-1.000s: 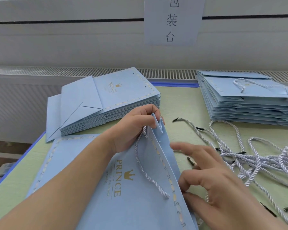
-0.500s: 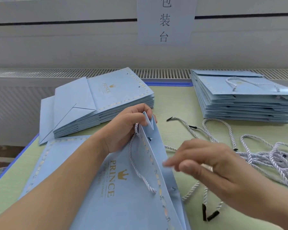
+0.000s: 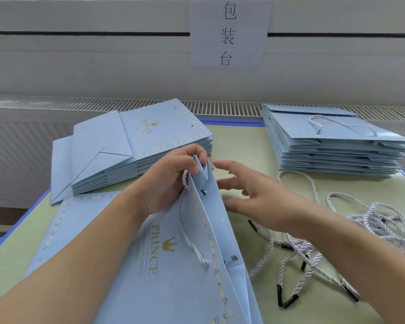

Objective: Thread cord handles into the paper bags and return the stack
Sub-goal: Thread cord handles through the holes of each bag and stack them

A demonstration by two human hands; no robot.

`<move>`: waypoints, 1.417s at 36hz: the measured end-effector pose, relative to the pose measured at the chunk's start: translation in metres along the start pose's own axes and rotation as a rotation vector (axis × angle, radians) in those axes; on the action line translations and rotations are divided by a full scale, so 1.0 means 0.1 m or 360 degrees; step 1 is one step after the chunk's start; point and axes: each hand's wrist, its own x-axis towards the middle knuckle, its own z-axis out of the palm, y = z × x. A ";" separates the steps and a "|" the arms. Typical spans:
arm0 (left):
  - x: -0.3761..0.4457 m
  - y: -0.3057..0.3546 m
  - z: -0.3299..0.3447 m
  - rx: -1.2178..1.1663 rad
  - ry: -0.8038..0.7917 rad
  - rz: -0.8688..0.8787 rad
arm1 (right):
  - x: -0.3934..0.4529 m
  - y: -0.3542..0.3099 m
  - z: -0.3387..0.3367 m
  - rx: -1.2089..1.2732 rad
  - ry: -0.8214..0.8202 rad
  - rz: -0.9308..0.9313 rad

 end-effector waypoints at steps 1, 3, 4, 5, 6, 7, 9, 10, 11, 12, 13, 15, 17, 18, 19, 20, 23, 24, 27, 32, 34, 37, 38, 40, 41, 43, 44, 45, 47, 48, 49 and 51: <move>0.00 0.00 0.00 -0.0006 0.0003 0.0006 | 0.01 0.00 0.02 0.0168 -0.0040 0.0013; -0.01 0.00 0.00 -0.0008 0.0009 0.0009 | 0.00 0.00 0.04 0.0430 -0.0106 0.0044; -0.01 0.00 0.00 -0.0009 0.0010 0.0008 | -0.02 0.01 0.03 0.0532 -0.0133 0.0053; -0.01 0.00 0.00 -0.0012 0.0009 0.0007 | -0.05 0.03 0.00 0.0638 -0.0166 0.0054; -0.01 0.00 0.00 -0.0015 0.0009 0.0007 | -0.08 0.05 -0.05 0.0764 -0.0203 0.0044; -0.01 0.00 0.00 -0.0016 0.0011 0.0009 | -0.10 0.06 -0.10 0.0919 -0.0251 0.0024; 0.00 0.00 0.00 -0.0011 0.0017 0.0009 | -0.15 0.10 -0.23 0.1290 -0.0396 -0.0037; 0.00 0.00 0.00 -0.0006 0.0019 0.0010 | -0.17 0.12 -0.30 0.1476 -0.0495 -0.0077; 0.00 0.00 0.00 -0.0001 0.0021 0.0009 | -0.19 0.15 -0.35 0.1639 -0.0588 -0.0125; 0.00 0.00 0.01 0.0006 0.0023 0.0007 | -0.20 0.18 -0.40 0.1766 -0.0659 -0.0174; 0.00 -0.01 0.01 0.0015 0.0026 0.0004 | -0.20 0.21 -0.43 0.1848 -0.0700 -0.0213; 0.00 -0.01 0.01 0.0026 0.0029 -0.0002 | -0.21 0.26 -0.49 0.1914 -0.0706 -0.0221; 0.00 -0.02 0.00 0.0018 0.0026 -0.0008 | -0.22 0.29 -0.52 0.1943 -0.0694 -0.0156; 0.00 -0.02 0.00 0.0013 0.0027 -0.0009 | -0.22 0.29 -0.54 0.1922 -0.0681 -0.0110; 0.00 -0.03 0.00 0.0010 0.0030 -0.0010 | -0.23 0.30 -0.57 0.1860 -0.0655 -0.0062; 0.00 -0.03 -0.01 0.0010 0.0032 -0.0013 | -0.23 0.30 -0.59 0.1755 -0.0611 -0.0019; 0.00 -0.04 0.00 0.0029 0.0032 -0.0022 | -0.27 0.26 -0.62 0.1331 -0.0467 0.0059; 0.00 -0.04 0.00 0.0035 0.0032 -0.0024 | -0.28 0.24 -0.62 0.1197 -0.0457 0.0064; 0.01 -0.05 0.01 0.0047 0.0047 -0.0021 | -0.32 0.17 -0.58 0.0746 -0.0403 0.0081; 0.02 -0.07 0.01 0.0218 0.0161 0.0010 | -0.30 0.11 -0.52 0.0442 -0.0050 0.0161; 0.03 -0.09 0.02 0.0435 0.0241 0.0036 | -0.30 0.08 -0.50 0.0419 0.0067 0.0165; 0.04 -0.13 0.03 0.0659 0.0304 0.0079 | -0.30 0.07 -0.48 0.0291 0.0187 0.0110; 0.05 -0.15 0.04 0.0680 0.0320 0.0088 | -0.30 0.08 -0.47 0.0238 0.0219 0.0083; 0.06 -0.17 0.04 0.0721 0.0335 0.0117 | -0.29 0.09 -0.44 0.0152 0.0283 0.0041; 0.06 -0.19 0.04 0.0759 0.0339 0.0133 | -0.28 0.11 -0.42 0.0111 0.0312 0.0031; 0.07 -0.21 0.03 0.0863 0.0350 0.0157 | -0.26 0.14 -0.38 0.0001 0.0365 0.0010; 0.07 -0.22 0.03 0.0915 0.0354 0.0169 | -0.25 0.15 -0.36 -0.0091 0.0391 -0.0007; 0.07 -0.22 0.04 0.0957 0.0356 0.0182 | -0.23 0.17 -0.33 -0.0201 0.0408 -0.0023; 0.08 -0.23 0.05 0.1000 0.0364 0.0206 | -0.22 0.19 -0.28 -0.0370 0.0386 -0.0039; 0.09 -0.23 0.05 0.1007 0.0374 0.0223 | -0.22 0.18 -0.26 -0.0418 0.0357 -0.0045; 0.09 -0.23 0.06 0.1008 0.0383 0.0237 | -0.22 0.17 -0.24 -0.0451 0.0338 -0.0047; 0.09 -0.21 0.08 0.1040 0.0405 0.0251 | -0.23 0.14 -0.24 -0.0469 0.0343 -0.0056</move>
